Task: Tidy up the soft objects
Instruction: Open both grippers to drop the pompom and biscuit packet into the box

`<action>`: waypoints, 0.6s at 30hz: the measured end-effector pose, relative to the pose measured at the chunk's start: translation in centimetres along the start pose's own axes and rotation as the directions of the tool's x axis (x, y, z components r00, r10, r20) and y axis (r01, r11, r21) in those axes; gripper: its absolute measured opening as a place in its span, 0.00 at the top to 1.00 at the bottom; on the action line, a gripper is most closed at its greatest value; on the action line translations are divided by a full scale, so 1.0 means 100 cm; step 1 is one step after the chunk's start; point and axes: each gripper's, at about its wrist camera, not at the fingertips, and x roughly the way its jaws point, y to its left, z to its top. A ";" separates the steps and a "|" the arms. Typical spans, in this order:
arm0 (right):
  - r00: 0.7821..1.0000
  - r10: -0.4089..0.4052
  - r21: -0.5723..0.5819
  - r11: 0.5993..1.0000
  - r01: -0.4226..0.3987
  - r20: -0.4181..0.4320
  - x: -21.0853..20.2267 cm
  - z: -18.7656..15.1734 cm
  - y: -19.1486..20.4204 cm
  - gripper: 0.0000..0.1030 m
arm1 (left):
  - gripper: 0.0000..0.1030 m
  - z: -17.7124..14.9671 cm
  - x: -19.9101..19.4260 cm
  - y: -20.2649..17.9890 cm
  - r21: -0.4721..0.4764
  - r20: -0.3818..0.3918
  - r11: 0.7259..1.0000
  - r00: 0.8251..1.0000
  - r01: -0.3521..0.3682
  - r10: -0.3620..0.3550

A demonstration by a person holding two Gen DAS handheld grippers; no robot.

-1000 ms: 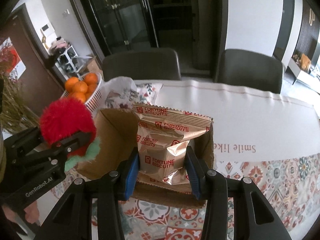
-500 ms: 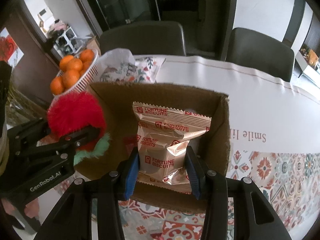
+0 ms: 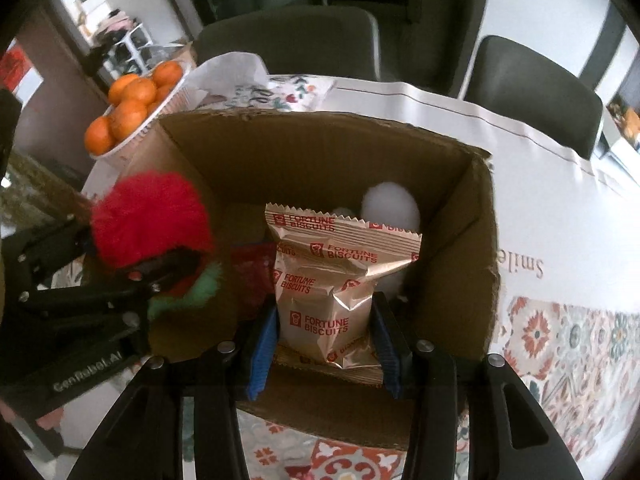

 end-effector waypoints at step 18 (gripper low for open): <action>0.988 -0.077 0.073 0.995 0.067 0.134 -0.059 -0.020 -0.002 0.45 | 0.35 -0.032 -0.065 0.002 -0.041 0.108 0.999 0.994 -0.030 0.034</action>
